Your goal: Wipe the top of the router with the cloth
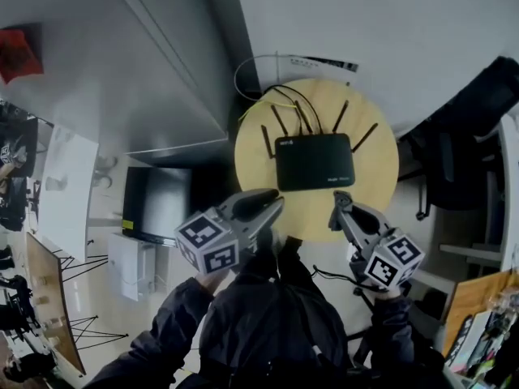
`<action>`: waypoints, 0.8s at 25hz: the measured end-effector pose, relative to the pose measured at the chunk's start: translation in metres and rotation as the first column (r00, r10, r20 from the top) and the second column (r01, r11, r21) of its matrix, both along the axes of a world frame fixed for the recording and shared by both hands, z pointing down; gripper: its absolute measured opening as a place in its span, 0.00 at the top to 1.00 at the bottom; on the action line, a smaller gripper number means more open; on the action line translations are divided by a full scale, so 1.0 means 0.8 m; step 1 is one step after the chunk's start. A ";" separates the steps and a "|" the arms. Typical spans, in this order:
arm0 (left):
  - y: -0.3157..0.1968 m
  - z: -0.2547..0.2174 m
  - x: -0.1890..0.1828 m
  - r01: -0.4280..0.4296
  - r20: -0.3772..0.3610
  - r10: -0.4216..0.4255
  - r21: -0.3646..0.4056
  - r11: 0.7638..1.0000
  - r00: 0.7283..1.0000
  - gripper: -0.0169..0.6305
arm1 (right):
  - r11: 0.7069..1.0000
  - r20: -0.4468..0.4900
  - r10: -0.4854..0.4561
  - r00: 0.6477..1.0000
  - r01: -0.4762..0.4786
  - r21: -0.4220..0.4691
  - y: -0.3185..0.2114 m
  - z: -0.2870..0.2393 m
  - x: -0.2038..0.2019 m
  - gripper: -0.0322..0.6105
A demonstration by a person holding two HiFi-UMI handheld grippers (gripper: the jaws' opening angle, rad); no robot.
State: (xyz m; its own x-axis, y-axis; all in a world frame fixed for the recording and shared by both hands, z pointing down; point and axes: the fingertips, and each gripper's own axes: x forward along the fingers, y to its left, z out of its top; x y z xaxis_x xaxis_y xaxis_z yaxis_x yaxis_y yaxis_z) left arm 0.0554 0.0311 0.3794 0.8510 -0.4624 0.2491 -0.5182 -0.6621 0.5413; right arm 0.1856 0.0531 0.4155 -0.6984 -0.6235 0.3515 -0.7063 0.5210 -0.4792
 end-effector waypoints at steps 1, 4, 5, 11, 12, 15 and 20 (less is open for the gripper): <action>-0.012 0.008 0.002 0.004 0.003 -0.004 -0.005 1.000 1.000 0.87 | 1.000 0.000 -0.007 1.000 0.007 -0.009 -0.011 0.005 -0.004 0.84; -0.041 0.034 0.005 0.015 0.012 -0.015 -0.027 1.000 1.000 0.87 | 0.999 -0.012 -0.031 0.999 0.031 -0.034 -0.042 0.026 -0.019 0.84; -0.048 0.043 0.006 0.019 0.015 -0.018 -0.035 0.999 1.000 0.87 | 0.998 -0.019 -0.040 0.999 0.039 -0.042 -0.052 0.034 -0.023 0.84; -0.069 0.072 -0.001 0.039 0.025 -0.037 -0.078 0.996 0.999 0.87 | 0.990 -0.114 -0.132 0.985 0.125 -0.071 -0.108 0.074 -0.059 0.84; -0.072 0.075 -0.005 0.044 0.022 -0.042 -0.084 0.995 0.999 0.87 | 0.987 -0.146 -0.155 0.977 0.146 -0.071 -0.120 0.082 -0.068 0.84; -0.075 0.083 -0.017 0.063 0.014 -0.062 -0.104 0.993 0.998 0.87 | 0.967 -0.272 -0.256 0.928 0.249 -0.060 -0.151 0.111 -0.102 0.84; -0.073 0.093 -0.036 0.096 0.007 -0.096 -0.117 0.988 0.995 0.87 | 0.880 -0.480 -0.442 0.758 0.470 -0.068 -0.208 0.166 -0.160 0.84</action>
